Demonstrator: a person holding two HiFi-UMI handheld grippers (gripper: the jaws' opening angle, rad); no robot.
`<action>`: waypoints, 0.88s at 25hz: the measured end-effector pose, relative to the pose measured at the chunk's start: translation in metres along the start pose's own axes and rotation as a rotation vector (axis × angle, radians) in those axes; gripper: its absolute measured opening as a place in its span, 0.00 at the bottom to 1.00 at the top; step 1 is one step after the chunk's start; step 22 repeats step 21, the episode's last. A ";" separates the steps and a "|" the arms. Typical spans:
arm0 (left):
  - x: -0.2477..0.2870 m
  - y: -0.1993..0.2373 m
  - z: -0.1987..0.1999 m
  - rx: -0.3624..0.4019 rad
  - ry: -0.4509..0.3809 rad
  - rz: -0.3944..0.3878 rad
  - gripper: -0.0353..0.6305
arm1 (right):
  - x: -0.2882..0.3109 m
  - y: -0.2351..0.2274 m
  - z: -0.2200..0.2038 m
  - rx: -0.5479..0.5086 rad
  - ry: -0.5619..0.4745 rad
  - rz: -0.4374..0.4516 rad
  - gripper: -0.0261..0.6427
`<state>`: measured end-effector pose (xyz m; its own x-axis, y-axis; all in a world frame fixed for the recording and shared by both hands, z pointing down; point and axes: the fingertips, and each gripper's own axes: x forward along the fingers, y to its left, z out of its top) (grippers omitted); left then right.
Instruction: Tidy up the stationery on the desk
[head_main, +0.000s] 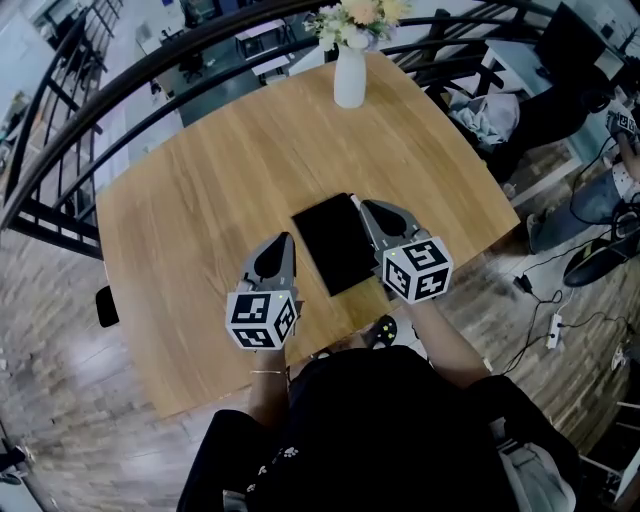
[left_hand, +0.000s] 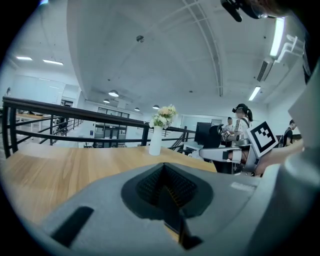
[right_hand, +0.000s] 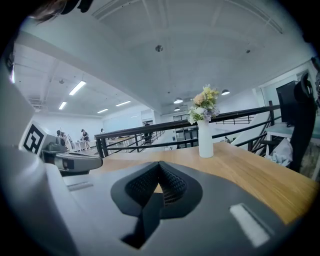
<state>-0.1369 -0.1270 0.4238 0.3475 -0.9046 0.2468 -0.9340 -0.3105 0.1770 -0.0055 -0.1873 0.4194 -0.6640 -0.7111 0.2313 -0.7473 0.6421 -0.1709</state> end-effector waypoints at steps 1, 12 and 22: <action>0.001 -0.001 0.000 0.001 0.001 -0.003 0.04 | -0.001 -0.001 0.001 0.000 0.000 -0.003 0.06; 0.005 -0.012 -0.002 0.005 0.009 -0.039 0.04 | -0.015 -0.006 0.000 0.007 -0.005 -0.038 0.06; 0.005 -0.016 -0.002 0.007 0.013 -0.054 0.04 | -0.023 -0.007 0.003 0.009 -0.011 -0.053 0.06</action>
